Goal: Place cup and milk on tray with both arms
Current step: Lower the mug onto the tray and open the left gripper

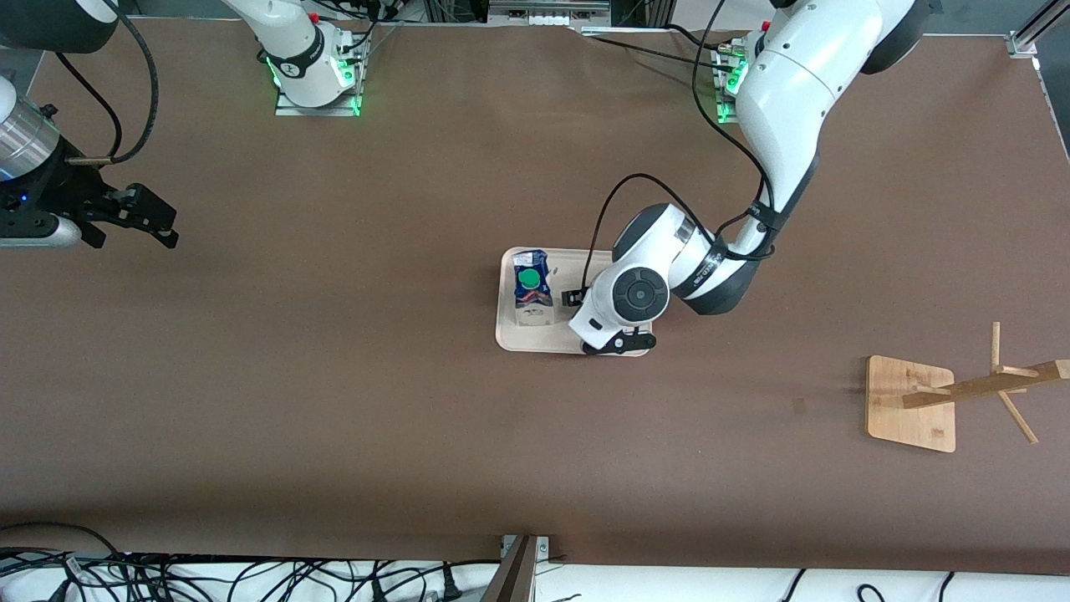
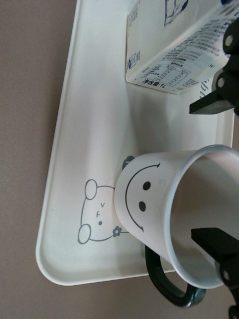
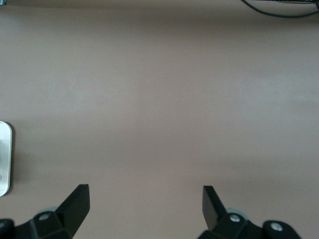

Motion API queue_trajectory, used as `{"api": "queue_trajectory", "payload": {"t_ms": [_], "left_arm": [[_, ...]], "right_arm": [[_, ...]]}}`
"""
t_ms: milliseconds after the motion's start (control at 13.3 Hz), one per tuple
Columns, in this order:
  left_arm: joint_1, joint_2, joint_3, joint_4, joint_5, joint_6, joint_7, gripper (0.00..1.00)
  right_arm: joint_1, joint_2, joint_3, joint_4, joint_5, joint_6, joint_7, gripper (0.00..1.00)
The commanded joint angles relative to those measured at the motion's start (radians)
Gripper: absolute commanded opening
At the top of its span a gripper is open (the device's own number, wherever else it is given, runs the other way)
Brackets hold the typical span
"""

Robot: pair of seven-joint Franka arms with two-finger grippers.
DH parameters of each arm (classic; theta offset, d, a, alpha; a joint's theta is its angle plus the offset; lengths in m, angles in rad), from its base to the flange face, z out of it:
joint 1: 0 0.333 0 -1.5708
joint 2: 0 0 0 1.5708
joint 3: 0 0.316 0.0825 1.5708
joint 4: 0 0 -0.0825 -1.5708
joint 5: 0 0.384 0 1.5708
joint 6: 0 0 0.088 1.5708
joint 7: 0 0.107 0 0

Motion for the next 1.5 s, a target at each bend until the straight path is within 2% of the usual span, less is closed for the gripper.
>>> {"api": "queue_trajectory", "payload": {"t_ms": [0,751,1051,1201,1427], "left_arm": [[0.002,-0.006,-0.001,0.013,0.017,-0.006,0.015,1.0],[0.028,-0.022,-0.007,0.015,0.016,-0.011,0.05,1.0],[0.041,-0.122,-0.006,0.012,0.019,-0.026,0.098,1.0],[0.041,-0.211,-0.001,0.012,0.022,-0.063,0.098,1.0],[0.06,-0.333,-0.001,0.013,0.124,-0.172,0.104,1.0]], "right_arm": [[-0.009,0.007,0.009,0.017,-0.013,-0.01,0.005,1.0],[-0.006,0.007,0.011,0.017,-0.013,-0.01,0.005,1.0],[-0.003,0.007,0.011,0.017,-0.013,-0.005,0.005,1.0],[-0.001,0.006,0.012,0.017,-0.013,-0.008,0.005,1.0],[-0.001,0.006,0.012,0.017,-0.013,-0.01,0.005,1.0]]}}
